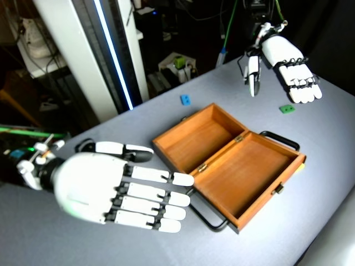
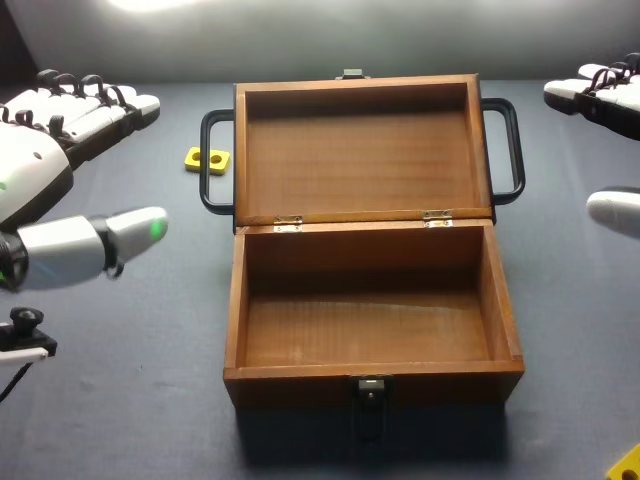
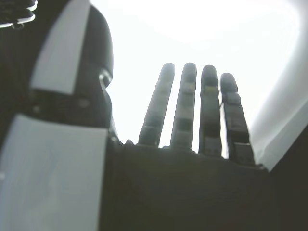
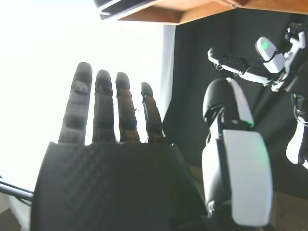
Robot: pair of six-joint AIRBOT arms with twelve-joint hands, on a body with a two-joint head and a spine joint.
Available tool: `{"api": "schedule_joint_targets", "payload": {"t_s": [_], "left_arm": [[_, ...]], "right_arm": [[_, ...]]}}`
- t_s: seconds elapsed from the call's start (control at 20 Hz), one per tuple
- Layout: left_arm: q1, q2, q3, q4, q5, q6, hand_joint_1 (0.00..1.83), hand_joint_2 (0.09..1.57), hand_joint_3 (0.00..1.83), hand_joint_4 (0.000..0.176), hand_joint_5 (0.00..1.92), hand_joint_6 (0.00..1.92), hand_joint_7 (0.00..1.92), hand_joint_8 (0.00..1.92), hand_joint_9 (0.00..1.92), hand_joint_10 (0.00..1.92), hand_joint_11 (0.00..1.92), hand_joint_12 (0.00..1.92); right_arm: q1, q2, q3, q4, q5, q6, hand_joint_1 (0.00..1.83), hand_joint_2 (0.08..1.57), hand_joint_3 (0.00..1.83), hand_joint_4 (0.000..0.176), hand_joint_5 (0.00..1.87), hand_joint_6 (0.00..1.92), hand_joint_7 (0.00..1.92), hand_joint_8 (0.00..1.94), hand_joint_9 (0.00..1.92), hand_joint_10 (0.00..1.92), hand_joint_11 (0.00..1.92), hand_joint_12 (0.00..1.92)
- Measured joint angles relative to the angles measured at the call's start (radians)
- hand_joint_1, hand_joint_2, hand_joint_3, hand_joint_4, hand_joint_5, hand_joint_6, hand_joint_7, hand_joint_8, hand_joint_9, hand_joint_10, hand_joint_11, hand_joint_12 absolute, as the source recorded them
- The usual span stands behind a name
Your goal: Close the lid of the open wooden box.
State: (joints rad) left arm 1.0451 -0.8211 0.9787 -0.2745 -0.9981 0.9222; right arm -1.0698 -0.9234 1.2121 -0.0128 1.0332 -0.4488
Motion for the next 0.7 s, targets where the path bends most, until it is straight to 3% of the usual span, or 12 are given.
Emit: {"api": "schedule_joint_targets", "payload": {"t_s": [0.15,0.3,0.4,0.5,0.7], "left_arm": [[-0.011,-0.009,0.016,-0.002,0.013,0.0,0.0,1.25,0.01,0.0,0.16,0.0,0.09,0.0,0.09,0.0,0.01,0.27],[-0.054,-0.036,0.063,0.005,0.099,0.0,0.0,1.26,0.0,0.0,0.11,0.0,0.09,0.0,0.08,0.0,0.01,0.18],[-0.077,-0.053,0.097,0.006,0.154,-0.002,0.0,1.43,0.02,0.0,0.09,0.0,0.1,0.0,0.09,0.0,0.04,0.12],[-0.107,-0.074,0.132,0.005,0.223,0.002,0.0,1.43,0.0,0.0,0.1,0.0,0.1,0.0,0.08,0.0,0.01,0.1],[-0.197,-0.114,0.185,0.006,0.375,0.096,0.0,1.45,0.01,0.0,0.1,0.0,0.1,0.0,0.07,0.0,0.0,0.0]], "right_arm": [[0.001,-0.002,0.005,-0.002,-0.005,0.0,0.32,1.35,0.0,0.0,0.09,0.0,0.09,0.0,0.0,0.0,0.01,0.01],[0.027,-0.014,0.041,-0.003,-0.051,0.0,0.24,1.36,0.0,0.0,0.07,0.0,0.06,0.0,0.0,0.0,0.0,0.0],[0.043,-0.024,0.065,-0.006,-0.074,0.0,0.24,1.35,0.0,0.0,0.06,0.0,0.05,0.0,0.0,0.0,0.0,0.0],[0.058,-0.042,0.093,-0.001,-0.126,0.001,0.23,1.36,0.0,0.0,0.05,0.0,0.04,0.0,0.0,0.0,0.0,0.0],[0.098,-0.076,0.15,-0.009,-0.226,0.0,0.2,1.38,0.01,0.0,0.07,0.0,0.06,0.0,0.0,0.0,0.02,0.01]]}}
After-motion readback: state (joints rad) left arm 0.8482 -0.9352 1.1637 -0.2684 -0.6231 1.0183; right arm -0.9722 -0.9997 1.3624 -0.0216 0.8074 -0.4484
